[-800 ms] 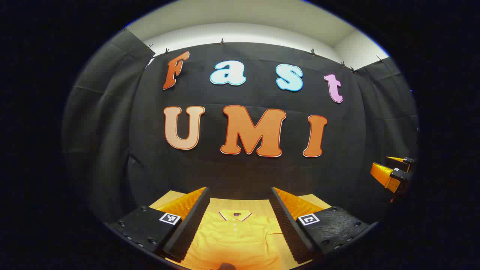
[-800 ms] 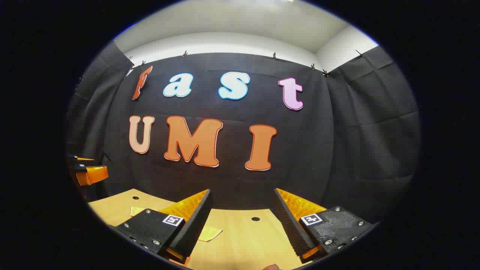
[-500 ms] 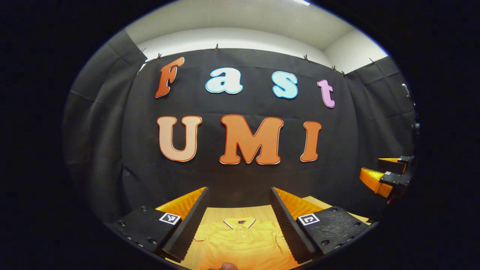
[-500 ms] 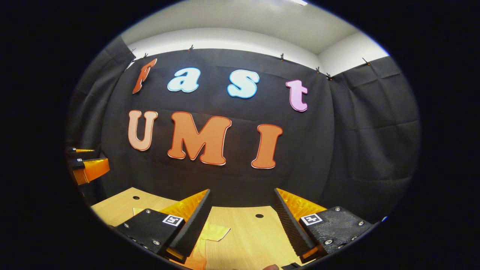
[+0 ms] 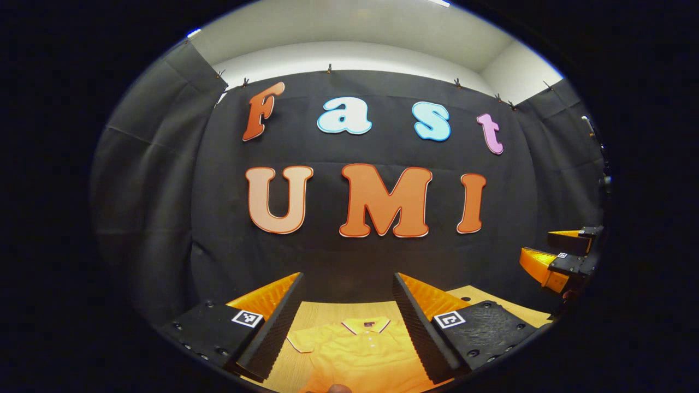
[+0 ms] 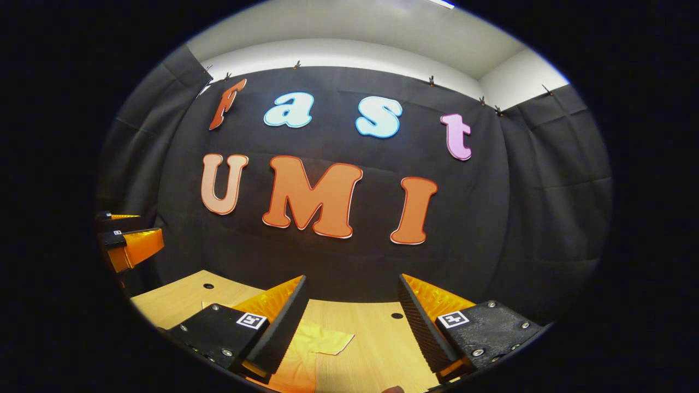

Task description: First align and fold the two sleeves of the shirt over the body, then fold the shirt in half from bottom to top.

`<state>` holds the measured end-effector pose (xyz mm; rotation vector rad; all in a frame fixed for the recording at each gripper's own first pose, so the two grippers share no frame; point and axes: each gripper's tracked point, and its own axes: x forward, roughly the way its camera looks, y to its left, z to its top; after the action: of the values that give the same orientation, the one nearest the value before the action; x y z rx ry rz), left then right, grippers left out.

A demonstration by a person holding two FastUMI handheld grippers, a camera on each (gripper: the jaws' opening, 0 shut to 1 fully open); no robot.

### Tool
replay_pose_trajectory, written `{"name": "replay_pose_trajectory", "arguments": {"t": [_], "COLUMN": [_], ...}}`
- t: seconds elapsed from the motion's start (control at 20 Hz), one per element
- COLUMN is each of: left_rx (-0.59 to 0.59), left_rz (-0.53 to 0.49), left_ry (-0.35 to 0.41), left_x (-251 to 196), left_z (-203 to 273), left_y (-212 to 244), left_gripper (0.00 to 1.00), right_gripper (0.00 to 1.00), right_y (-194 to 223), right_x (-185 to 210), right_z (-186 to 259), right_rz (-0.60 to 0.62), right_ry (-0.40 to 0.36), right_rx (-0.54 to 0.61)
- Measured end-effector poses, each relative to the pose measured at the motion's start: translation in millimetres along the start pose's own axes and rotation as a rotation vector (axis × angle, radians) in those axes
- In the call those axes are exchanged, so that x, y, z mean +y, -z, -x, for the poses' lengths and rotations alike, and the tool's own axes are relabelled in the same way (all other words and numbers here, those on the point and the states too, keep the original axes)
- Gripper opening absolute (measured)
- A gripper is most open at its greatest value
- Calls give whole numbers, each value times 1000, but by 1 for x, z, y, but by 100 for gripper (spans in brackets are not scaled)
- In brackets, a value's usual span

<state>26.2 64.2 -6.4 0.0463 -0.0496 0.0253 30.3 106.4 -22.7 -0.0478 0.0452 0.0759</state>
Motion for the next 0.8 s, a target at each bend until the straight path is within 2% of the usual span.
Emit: {"name": "replay_pose_trajectory", "arguments": {"t": [0.05, 0.1, 0.55, 0.8], "left_rx": [-2, -2, -13, 14], "left_rz": [-4, -10, -32, -73], "left_ry": [-7, -10, -77, -121], "left_x": [0, -1, -3, -3], "left_z": [-2, -3, 1, 8], "left_y": [-1, 0, 3, 13], "left_gripper": [98, 98, 98, 98], "right_gripper": [94, 98, 98, 98], "right_y": [6, 12, 88, 143], "right_x": [-1, -1, -8, -5], "right_z": [-7, -12, -70, -101], "right_rz": [6, 6, -2, -13], "right_ry": [-6, -16, -62, -102], "right_rx": [14, 28, 209, 362]}}
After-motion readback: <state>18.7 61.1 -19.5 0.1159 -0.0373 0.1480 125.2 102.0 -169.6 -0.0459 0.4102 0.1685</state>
